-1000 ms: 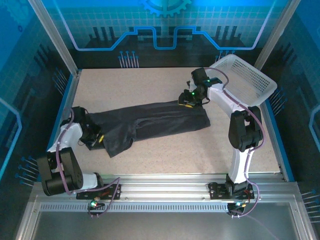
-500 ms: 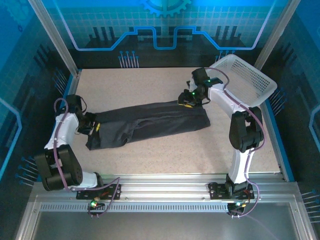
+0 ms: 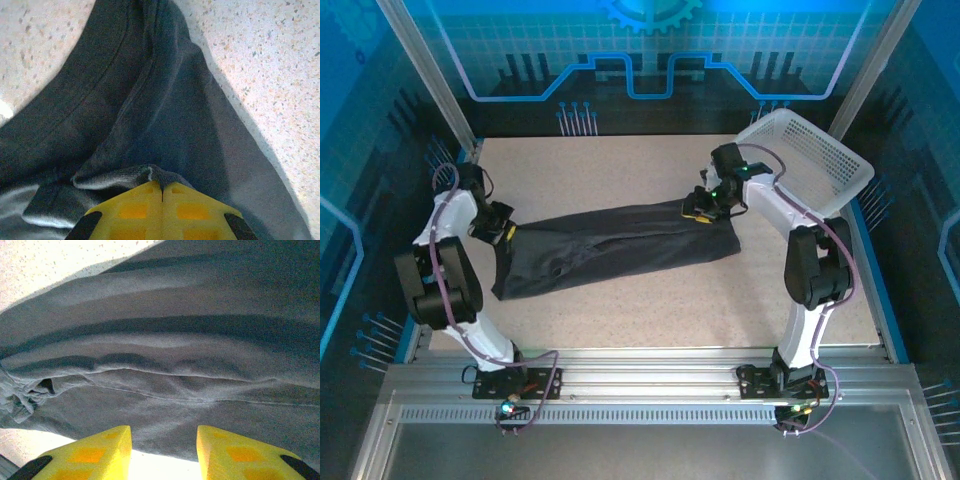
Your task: Fold and stack the t-shirts
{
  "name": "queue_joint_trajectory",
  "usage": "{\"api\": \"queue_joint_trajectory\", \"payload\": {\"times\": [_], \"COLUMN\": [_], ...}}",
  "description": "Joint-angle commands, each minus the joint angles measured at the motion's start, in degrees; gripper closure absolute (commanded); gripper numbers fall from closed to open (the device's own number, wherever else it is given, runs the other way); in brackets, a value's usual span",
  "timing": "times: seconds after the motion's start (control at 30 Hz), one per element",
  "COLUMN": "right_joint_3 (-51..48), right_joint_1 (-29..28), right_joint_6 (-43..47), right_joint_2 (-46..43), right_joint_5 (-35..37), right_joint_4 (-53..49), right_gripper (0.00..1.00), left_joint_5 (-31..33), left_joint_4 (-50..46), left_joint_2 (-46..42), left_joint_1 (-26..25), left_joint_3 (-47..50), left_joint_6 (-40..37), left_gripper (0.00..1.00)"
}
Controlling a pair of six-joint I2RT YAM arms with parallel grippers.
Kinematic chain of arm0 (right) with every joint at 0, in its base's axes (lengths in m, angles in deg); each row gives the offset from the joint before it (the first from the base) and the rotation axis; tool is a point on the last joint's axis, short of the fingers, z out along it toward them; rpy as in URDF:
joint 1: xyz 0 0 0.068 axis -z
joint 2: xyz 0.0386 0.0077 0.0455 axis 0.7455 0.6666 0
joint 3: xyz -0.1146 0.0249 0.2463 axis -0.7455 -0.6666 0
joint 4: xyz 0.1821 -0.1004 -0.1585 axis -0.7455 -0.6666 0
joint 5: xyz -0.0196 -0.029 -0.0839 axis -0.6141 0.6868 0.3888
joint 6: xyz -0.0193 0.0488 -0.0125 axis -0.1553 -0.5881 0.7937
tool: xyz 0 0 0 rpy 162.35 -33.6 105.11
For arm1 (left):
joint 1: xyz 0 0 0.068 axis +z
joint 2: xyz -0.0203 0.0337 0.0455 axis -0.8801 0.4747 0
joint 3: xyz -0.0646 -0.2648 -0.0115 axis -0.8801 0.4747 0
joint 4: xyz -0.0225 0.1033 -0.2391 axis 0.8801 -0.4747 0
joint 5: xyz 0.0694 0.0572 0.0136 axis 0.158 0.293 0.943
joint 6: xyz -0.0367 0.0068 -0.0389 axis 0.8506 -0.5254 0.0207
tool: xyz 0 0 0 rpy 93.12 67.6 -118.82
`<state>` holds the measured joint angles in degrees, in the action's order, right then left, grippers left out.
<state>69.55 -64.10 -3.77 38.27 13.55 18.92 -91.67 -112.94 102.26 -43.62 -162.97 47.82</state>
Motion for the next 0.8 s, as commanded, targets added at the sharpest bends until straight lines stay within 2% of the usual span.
{"api": "queue_joint_trajectory", "payload": {"times": [0.0,0.2,0.47,0.63,0.77], "right_joint_3": [-1.29,-2.88,-4.42,0.09,5.77], "right_joint_1": [0.58,0.61,1.54,2.10,2.48], "right_joint_6": [0.47,0.08,0.31,2.79,5.21], "right_joint_2": [-2.64,-4.08,-4.56,-0.95,4.67], "right_joint_5": [-0.48,0.73,3.35,5.56,8.00], "right_joint_4": [0.30,0.05,0.21,-2.21,-5.27], "right_gripper": [0.59,0.59,0.59,0.59,0.60], "left_joint_5": [3.30,8.47,10.81,13.43,16.53], "left_joint_4": [-1.69,-1.28,-1.68,-2.88,-2.81], "left_joint_2": [3.41,9.96,14.63,11.58,1.09], "left_joint_1": [0.51,0.40,-0.77,-1.37,-4.77], "left_joint_3": [-3.58,-5.81,-6.13,-6.20,-2.84], "left_joint_6": [-4.21,-7.79,-9.72,-9.66,-6.41], "left_gripper": [1.00,1.00,1.00,0.69,0.59]}}
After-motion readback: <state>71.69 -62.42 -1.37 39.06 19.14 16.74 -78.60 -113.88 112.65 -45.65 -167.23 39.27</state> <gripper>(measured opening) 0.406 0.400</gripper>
